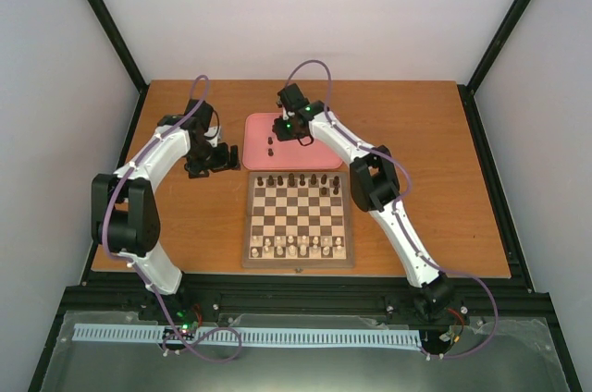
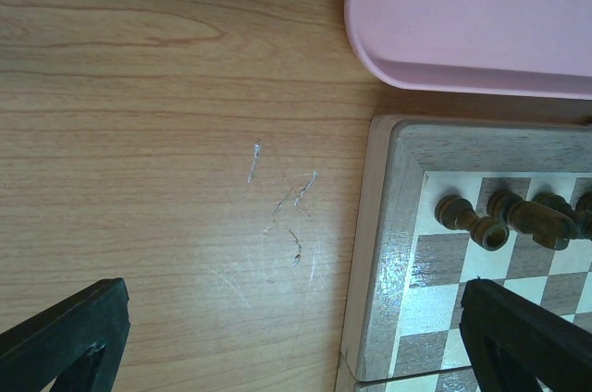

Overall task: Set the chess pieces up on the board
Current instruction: Pick up the chess piece from the storage box.

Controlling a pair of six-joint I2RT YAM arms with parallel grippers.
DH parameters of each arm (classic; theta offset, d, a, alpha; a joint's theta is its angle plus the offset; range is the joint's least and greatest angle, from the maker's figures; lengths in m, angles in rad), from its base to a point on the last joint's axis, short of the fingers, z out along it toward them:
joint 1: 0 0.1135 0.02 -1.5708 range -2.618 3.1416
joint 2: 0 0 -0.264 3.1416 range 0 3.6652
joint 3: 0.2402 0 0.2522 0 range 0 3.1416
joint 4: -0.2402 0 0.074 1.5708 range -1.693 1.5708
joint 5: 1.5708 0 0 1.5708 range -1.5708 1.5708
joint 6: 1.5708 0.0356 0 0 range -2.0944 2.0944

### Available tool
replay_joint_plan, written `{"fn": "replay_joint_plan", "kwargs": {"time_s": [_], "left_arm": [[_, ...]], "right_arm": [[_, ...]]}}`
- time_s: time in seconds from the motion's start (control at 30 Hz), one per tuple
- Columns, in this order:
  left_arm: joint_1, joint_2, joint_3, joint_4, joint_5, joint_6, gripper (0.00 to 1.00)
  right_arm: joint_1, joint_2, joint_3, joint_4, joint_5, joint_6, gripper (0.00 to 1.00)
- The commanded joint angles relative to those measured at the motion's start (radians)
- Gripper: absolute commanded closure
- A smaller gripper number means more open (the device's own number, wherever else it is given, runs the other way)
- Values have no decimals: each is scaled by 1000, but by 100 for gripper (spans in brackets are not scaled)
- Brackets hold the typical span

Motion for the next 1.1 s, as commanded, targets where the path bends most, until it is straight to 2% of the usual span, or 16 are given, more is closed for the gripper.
{"fn": "replay_joint_plan", "kwargs": {"time_s": [0.0, 0.17, 0.33, 0.73, 0.93, 1.07], "left_arm": [[3, 8, 34, 0, 13, 14, 0], [2, 10, 31, -1, 12, 15, 0], [3, 14, 34, -1, 14, 14, 0], [2, 13, 31, 0, 14, 14, 0], [3, 12, 32, 0, 15, 15, 0], [3, 6, 33, -3, 13, 15, 0]], "right_arm": [[-4, 35, 34, -3, 18, 3, 67], [-8, 37, 36, 11, 25, 1, 68], [-9, 34, 41, 15, 40, -2, 74], [-10, 18, 38, -8, 55, -16, 97], [-10, -36, 20, -42, 73, -54, 97], [-1, -177, -115, -38, 62, -79, 97]]}}
